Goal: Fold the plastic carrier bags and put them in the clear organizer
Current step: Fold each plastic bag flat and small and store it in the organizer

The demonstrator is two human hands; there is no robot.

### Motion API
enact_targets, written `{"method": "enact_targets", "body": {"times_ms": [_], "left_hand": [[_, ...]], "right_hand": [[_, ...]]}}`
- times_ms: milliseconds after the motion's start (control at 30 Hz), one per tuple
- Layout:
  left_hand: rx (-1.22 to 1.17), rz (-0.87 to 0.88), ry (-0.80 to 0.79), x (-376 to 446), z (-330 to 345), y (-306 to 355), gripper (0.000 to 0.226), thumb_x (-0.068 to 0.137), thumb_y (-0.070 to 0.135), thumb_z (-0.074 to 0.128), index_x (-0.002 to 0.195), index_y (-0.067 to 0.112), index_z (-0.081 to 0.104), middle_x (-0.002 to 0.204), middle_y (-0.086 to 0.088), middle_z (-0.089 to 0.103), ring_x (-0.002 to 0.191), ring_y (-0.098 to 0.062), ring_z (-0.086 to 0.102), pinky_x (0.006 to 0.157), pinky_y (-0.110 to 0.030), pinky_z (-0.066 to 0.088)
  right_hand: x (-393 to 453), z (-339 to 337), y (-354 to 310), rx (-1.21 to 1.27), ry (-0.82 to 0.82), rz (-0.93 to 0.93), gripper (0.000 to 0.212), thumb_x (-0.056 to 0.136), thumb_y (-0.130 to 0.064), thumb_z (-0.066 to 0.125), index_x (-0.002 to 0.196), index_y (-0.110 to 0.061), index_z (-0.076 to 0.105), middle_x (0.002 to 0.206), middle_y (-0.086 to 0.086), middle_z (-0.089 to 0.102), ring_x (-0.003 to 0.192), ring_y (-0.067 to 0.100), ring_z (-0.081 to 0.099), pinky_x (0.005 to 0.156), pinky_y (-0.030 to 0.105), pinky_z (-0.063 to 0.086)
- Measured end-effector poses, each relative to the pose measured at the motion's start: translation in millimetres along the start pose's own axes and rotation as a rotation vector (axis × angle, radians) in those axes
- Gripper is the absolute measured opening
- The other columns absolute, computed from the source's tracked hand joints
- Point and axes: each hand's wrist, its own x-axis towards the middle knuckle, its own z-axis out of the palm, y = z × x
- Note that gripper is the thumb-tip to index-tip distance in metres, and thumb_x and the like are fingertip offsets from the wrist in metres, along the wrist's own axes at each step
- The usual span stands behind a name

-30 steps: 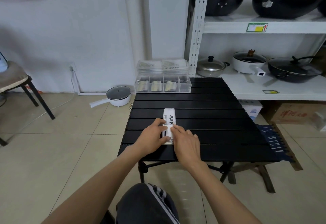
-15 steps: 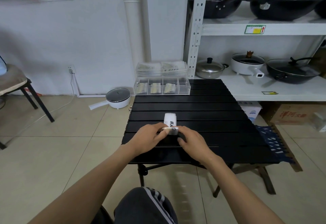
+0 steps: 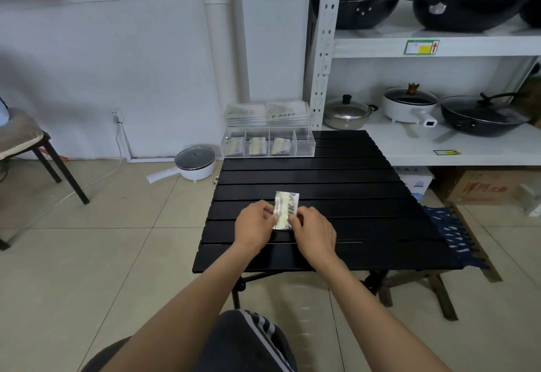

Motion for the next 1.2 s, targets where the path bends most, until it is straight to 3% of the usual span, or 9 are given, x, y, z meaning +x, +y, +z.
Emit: {"method": "enact_targets", "body": {"times_ms": [133,300,433,600,767,900,1067,1133,1200], "left_hand": [[0.07,-0.022,-0.011,4,1,4,0.033,0.089,0.021,0.06,0.122,0.021,0.054,0.081,0.009,0.063,0.088,-0.016,0.063,0.079,-0.032,0.05],[0.185,0.087,-0.014,6,6,4,0.053,0.091,0.013,0.047,0.14,0.03,0.038,0.091,-0.001,0.065,0.083,-0.021,0.062,0.076,-0.036,0.051],[0.305,0.147,-0.065,3,9,4,0.048,0.096,0.015,0.039,0.141,0.031,0.04,0.111,-0.005,0.054,0.091,-0.025,0.059,0.073,-0.035,0.048],[0.399,0.151,-0.101,5,13,5,0.043,0.096,0.016,0.038,0.137,0.025,0.045,0.113,-0.008,0.048,0.088,-0.026,0.057,0.064,-0.033,0.044],[0.411,0.123,-0.139,8,11,9,0.029,0.095,0.018,0.043,0.122,0.016,0.053,0.112,-0.01,0.039,0.077,-0.027,0.053,0.067,-0.039,0.053],[0.391,0.104,-0.183,11,8,13,0.037,0.093,0.015,0.047,0.129,0.017,0.052,0.121,-0.012,0.038,0.089,-0.03,0.057,0.075,-0.035,0.05],[0.117,-0.029,-0.183,23,5,17,0.047,0.083,0.001,0.054,0.123,0.023,0.062,0.111,-0.006,0.059,0.1,-0.023,0.058,0.075,-0.027,0.047],[-0.137,-0.174,-0.195,30,4,15,0.037,0.082,-0.004,0.059,0.109,0.019,0.07,0.1,-0.005,0.063,0.093,-0.021,0.062,0.077,-0.028,0.054],[-0.385,-0.316,-0.234,31,-2,17,0.029,0.083,-0.007,0.062,0.101,0.014,0.071,0.103,-0.009,0.064,0.086,-0.019,0.064,0.069,-0.026,0.056]], "right_hand": [[-2,6,-4,-0.067,0.057,0.023,0.022,0.099,-0.036,0.05,0.114,-0.021,0.055,0.102,0.0,0.061,0.084,0.018,0.061,0.066,0.031,0.046],[-3,9,-5,-0.063,0.059,0.006,0.047,0.099,-0.033,0.051,0.142,-0.028,0.033,0.105,0.003,0.061,0.086,0.022,0.063,0.066,0.034,0.045],[-6,9,-5,-0.124,0.047,-0.011,0.036,0.101,-0.031,0.048,0.136,-0.025,0.045,0.106,0.004,0.055,0.086,0.024,0.062,0.067,0.034,0.044],[-6,10,-4,-0.159,0.018,-0.022,0.029,0.102,-0.029,0.044,0.129,-0.022,0.053,0.107,0.003,0.049,0.08,0.021,0.058,0.063,0.03,0.039],[-2,3,-8,-0.209,-0.051,0.011,0.052,0.101,-0.02,0.046,0.149,-0.025,0.028,0.115,0.007,0.048,0.07,0.019,0.046,0.062,0.032,0.036],[-2,0,-16,-0.305,-0.09,0.028,0.053,0.093,-0.01,0.055,0.141,-0.017,0.034,0.117,0.008,0.046,0.071,0.02,0.045,0.063,0.031,0.037],[-1,1,-19,-0.37,-0.095,0.004,0.056,0.093,-0.011,0.054,0.144,-0.016,0.031,0.121,0.008,0.045,0.074,0.019,0.055,0.059,0.029,0.038],[-1,1,-18,-0.386,-0.086,-0.007,0.056,0.094,-0.012,0.053,0.145,-0.017,0.03,0.122,0.008,0.046,0.069,0.018,0.049,0.057,0.029,0.038],[-2,1,-17,-0.408,-0.078,-0.025,0.056,0.095,-0.012,0.052,0.145,-0.017,0.028,0.123,0.009,0.046,0.067,0.018,0.046,0.057,0.029,0.037]]}}
